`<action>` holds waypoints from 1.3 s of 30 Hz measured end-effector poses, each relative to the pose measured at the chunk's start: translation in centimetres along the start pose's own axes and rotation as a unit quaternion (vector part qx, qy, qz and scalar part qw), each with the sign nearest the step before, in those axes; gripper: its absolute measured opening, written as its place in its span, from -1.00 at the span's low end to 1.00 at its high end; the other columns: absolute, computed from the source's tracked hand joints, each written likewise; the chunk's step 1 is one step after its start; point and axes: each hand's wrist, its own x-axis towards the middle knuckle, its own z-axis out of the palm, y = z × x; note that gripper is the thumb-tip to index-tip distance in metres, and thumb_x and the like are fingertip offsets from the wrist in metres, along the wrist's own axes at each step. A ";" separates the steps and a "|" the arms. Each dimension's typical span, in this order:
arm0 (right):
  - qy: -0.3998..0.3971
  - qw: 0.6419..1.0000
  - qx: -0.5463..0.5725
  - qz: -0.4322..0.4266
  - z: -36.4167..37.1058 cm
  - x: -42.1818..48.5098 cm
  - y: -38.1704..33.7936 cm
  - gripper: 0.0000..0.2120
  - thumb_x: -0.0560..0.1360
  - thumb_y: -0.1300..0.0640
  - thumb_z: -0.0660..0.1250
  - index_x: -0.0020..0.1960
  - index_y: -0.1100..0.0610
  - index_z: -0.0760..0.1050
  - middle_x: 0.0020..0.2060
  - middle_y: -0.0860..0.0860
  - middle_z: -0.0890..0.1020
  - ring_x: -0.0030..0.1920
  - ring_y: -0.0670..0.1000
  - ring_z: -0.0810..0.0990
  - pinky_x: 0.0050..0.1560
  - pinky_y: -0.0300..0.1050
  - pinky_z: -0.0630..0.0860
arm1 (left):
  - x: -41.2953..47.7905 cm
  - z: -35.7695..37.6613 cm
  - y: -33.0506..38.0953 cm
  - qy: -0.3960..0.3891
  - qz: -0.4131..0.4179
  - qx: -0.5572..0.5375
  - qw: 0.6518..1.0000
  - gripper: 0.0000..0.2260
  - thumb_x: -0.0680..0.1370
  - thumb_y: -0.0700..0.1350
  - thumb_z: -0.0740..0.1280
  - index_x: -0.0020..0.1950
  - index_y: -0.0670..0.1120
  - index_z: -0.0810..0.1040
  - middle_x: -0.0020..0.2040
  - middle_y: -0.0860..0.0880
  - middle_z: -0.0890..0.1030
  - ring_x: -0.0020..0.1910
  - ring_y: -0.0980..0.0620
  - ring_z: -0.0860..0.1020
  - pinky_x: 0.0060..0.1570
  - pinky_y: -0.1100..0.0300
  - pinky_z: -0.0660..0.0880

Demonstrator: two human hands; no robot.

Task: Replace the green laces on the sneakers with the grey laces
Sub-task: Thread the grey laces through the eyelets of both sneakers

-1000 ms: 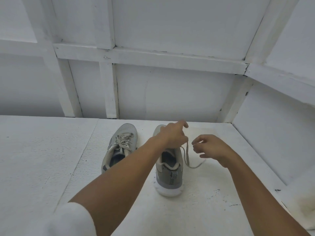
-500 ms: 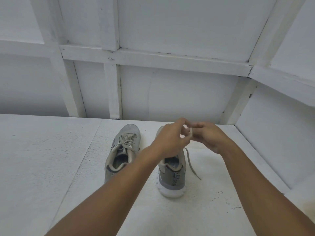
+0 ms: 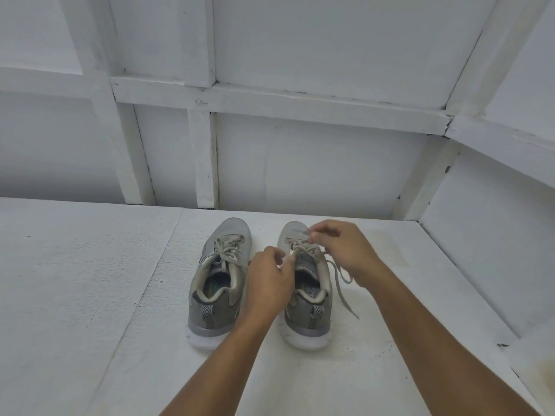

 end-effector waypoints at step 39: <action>0.020 0.970 -0.237 -0.043 3.3 -1.1 1.4 -0.92 0.51 0.12 0.37 -0.14 0.02 0.62 -0.18 -0.04 0.65 -0.23 -0.14 0.56 -0.35 -0.48 0.37 | 0.2 0.8 -0.4 0.004 -0.108 -0.147 0.983 -0.79 0.59 -0.10 0.22 0.02 -0.11 0.65 -0.13 -0.02 0.66 -0.09 0.03 0.60 -0.01 0.05 0.55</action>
